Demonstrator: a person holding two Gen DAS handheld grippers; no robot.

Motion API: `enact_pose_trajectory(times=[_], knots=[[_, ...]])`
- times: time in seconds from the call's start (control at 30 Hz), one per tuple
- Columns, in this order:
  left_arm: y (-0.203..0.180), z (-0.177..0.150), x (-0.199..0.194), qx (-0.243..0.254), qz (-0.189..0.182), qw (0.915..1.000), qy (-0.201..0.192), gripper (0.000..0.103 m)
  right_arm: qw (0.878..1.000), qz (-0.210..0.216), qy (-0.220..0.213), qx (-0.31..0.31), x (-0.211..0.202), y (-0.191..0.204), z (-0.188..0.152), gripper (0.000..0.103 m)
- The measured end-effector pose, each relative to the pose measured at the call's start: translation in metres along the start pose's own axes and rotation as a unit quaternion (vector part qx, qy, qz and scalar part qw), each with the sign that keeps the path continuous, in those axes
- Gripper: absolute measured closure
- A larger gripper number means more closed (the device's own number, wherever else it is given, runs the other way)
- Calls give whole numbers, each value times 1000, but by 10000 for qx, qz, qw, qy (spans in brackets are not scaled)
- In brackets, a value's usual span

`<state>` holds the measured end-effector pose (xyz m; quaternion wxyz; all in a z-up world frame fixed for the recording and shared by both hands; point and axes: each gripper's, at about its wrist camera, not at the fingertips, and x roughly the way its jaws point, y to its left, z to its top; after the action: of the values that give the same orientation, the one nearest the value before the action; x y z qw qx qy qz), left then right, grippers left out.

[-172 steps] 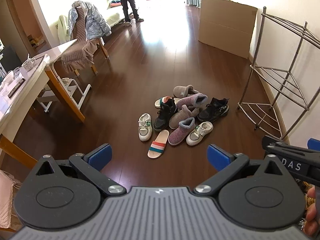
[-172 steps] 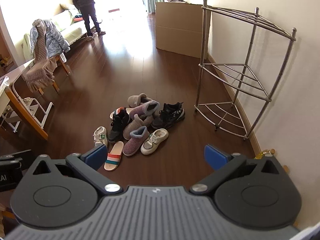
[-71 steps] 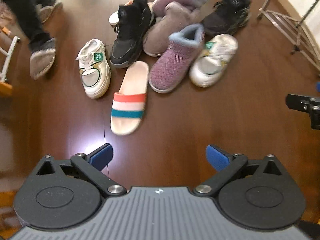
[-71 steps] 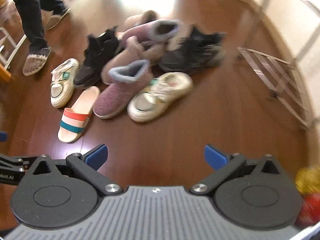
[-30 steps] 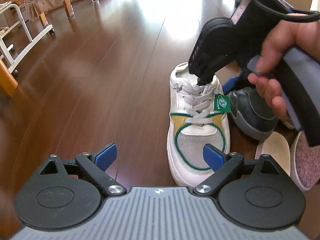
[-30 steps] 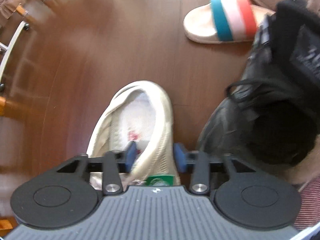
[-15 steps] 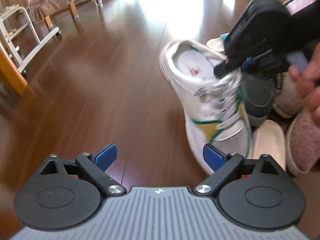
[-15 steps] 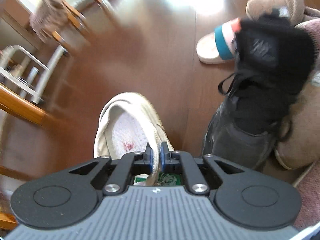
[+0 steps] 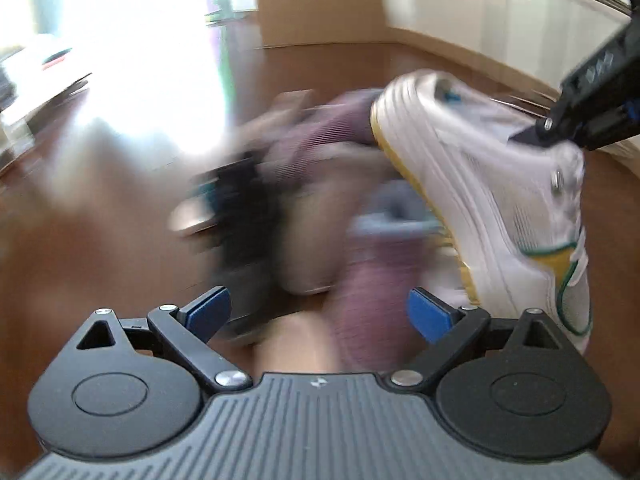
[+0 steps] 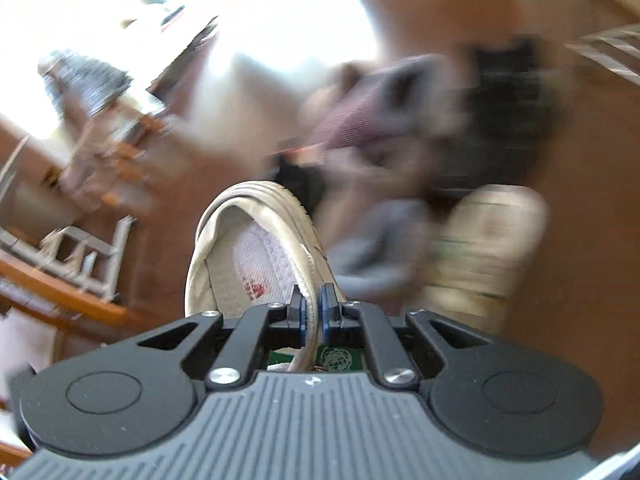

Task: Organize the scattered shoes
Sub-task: 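Grasp one white sneaker with the right tool while the left tool grasps the other, then carry both white sneakers toward the oil bottles and set them down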

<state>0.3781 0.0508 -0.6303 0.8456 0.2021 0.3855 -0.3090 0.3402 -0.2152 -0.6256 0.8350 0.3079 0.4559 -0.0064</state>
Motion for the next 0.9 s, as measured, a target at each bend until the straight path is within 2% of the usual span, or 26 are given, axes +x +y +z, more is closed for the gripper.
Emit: enact_pose_trajectory(times=[0.13,0.2,0.27,0.33,0.4,0.43,0.47,0.5,0.53,0.57,0.6,0.7,0.8,0.87,0.9], knots=[[-89,34,29,903,-684,9933,239,7,9948,-992,23,238,-36,-112,-30,95],[-142,45,53,1334,-942,9856,444,7,9892,-1438,130,259,-40,-164,-48,95],[-185,49,74,1470,-1092,9807,683,7,9819,-1853,258,290,-29,-209,-68,95],[-224,53,99,1473,-1212,9768,973,7,9760,-2151,165,308,-23,-248,-84,95],[-256,54,124,1297,-1226,9753,1299,7,9772,-2069,48,474,-29,-274,-93,87],[-266,55,135,1079,-1255,9756,1445,7,9784,-2013,-61,464,-35,-281,-97,78],[-277,56,144,821,-1300,9752,1592,7,9792,-1980,-199,388,-42,-282,-102,55],[-287,57,153,562,-1344,9740,1737,7,9798,-1932,-461,224,-56,-282,-112,41],[-290,58,160,200,-1456,9714,1865,7,9788,-1938,-661,65,-70,-279,-124,20],[-290,59,164,-106,-1557,9685,1942,7,9770,-1961,-827,-109,-82,-276,-137,11],[-291,61,168,-345,-1629,9657,1995,7,9758,-1988,-852,-316,-89,-270,-155,11],[-293,65,180,-1058,-1835,9535,2144,7,9775,-1896,-496,-776,-87,-260,-197,11],[-316,64,203,-818,-1725,9492,2502,7,9726,-1972,-88,-1226,-55,-243,-227,11],[-331,58,207,-614,-1625,9492,2624,13,9652,-2229,-68,-1369,-37,-237,-232,12],[-335,55,207,-549,-1593,9497,2640,23,9625,-2328,-84,-1393,-28,-236,-234,14]])
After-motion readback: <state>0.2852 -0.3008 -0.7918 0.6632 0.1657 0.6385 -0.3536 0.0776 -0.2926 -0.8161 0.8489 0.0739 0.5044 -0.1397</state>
